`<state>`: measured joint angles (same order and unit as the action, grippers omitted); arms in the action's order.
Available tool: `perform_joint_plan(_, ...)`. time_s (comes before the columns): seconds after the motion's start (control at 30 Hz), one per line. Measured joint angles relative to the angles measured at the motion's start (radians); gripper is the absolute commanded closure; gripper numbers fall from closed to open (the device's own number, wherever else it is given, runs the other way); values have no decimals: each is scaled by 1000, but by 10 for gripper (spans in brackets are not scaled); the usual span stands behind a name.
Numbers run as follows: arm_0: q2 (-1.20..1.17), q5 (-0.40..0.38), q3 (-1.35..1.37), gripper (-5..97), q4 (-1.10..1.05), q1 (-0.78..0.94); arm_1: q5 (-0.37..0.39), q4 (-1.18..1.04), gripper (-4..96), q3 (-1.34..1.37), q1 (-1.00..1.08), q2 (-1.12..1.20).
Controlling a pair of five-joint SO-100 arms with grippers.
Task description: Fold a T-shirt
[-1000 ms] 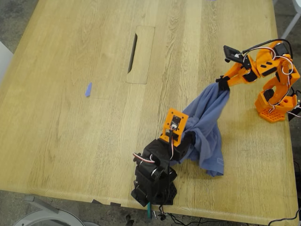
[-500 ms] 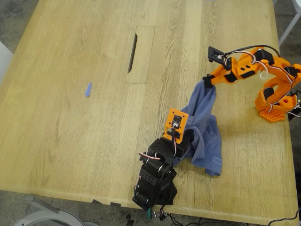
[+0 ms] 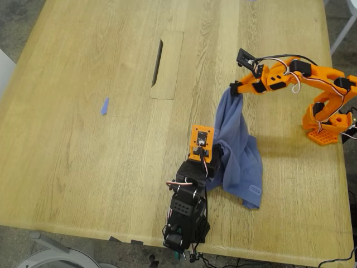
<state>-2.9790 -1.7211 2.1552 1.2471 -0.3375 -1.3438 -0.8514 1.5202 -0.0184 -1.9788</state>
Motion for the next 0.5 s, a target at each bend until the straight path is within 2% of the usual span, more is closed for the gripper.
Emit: perform_joint_plan(0.5,2,9,304,920,-362,236,-9,348,914,215,61,95)
